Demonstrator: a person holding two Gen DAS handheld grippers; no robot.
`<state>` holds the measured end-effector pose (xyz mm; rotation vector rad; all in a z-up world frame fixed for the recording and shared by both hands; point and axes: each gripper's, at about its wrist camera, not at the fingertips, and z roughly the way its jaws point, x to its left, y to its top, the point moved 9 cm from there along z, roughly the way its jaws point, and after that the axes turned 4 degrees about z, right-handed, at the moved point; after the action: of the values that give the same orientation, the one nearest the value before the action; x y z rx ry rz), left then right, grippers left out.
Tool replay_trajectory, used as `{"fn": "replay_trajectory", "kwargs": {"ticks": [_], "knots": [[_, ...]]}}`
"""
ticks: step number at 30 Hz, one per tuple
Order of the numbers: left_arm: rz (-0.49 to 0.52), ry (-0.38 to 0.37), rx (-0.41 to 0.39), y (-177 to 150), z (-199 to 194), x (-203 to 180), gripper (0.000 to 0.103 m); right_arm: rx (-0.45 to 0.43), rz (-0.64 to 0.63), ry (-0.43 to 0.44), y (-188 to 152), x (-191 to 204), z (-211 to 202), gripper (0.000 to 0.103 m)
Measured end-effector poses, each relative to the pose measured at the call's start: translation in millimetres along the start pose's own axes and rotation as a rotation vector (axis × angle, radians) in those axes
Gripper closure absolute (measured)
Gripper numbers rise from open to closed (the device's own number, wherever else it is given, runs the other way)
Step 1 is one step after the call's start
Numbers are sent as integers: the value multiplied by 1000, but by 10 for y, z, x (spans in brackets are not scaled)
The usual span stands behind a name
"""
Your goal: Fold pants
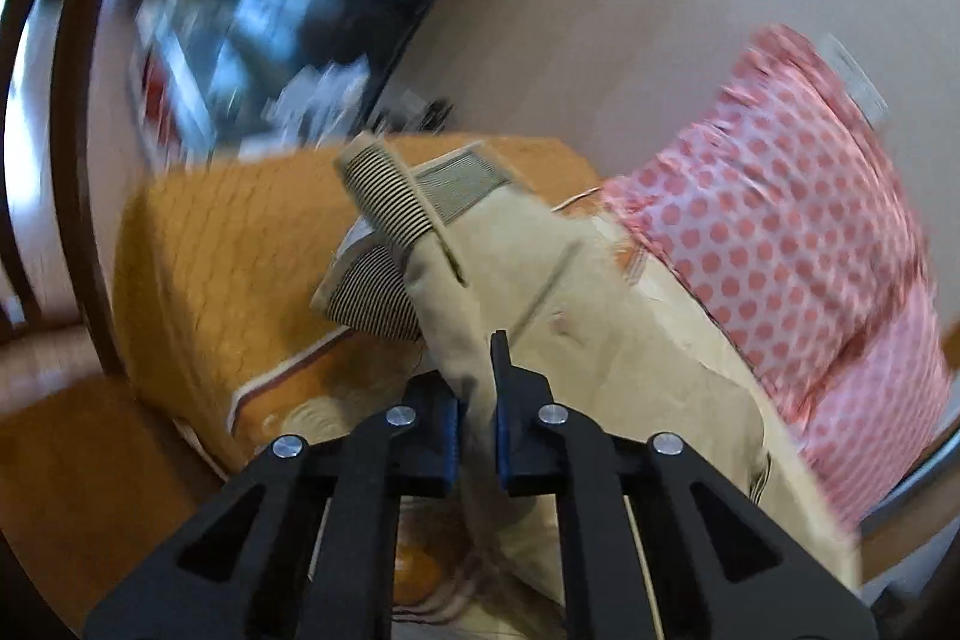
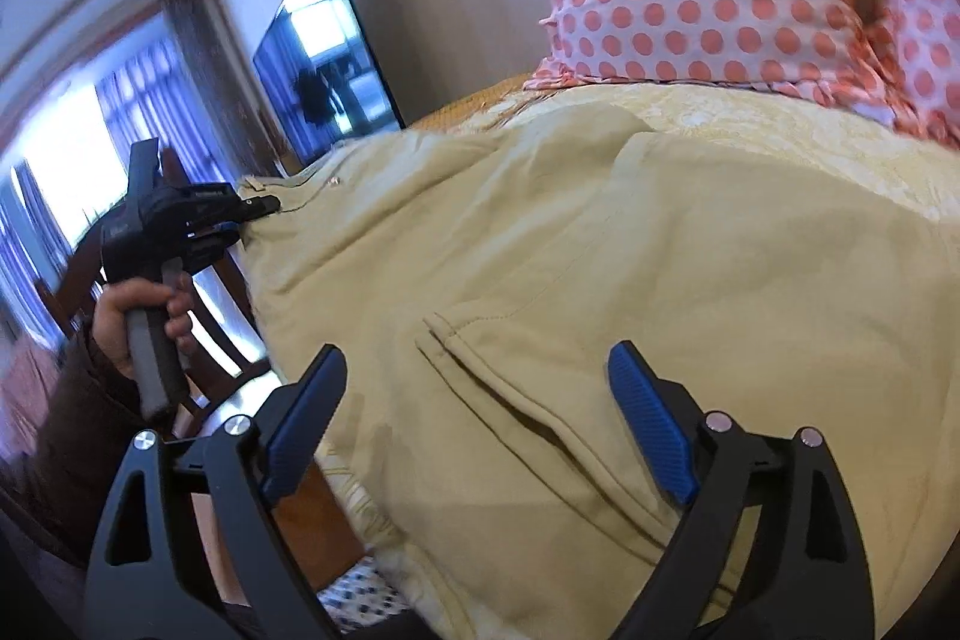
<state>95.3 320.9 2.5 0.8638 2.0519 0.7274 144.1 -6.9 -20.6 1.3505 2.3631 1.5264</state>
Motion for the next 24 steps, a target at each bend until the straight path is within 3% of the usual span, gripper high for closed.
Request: {"fn": "replay_trajectory", "kwargs": {"ticks": [3, 7, 10, 11, 14, 18, 20, 24], "knots": [[141, -68, -62, 147, -236, -563, 97, -63, 74, 20, 33, -139, -285, 14], [378, -250, -92, 21, -544, -1692, 99, -195, 161, -62, 40, -528, -926, 14], [525, -438, -49, -409, -700, -2602, 101, -279, 243, -157, -21, -871, -1403, 13], [582, -523, -22, -653, -763, -2959, 103, -302, 269, -184, -55, -973, -1542, 13], [705, -679, 75, -1390, -819, -3656, 103, -364, 367, -262, -222, -1291, -1954, 12], [891, -693, 248, -2501, -607, -3945, 103, -401, 454, -346, -484, -1584, -2291, 12], [913, -692, 310, -2776, -531, -3881, 103, -399, 483, -375, -608, -1693, -2371, 12], [879, -704, 339, -2771, -555, -3693, 103, -395, 471, -370, -571, -1693, -2415, 11]]}}
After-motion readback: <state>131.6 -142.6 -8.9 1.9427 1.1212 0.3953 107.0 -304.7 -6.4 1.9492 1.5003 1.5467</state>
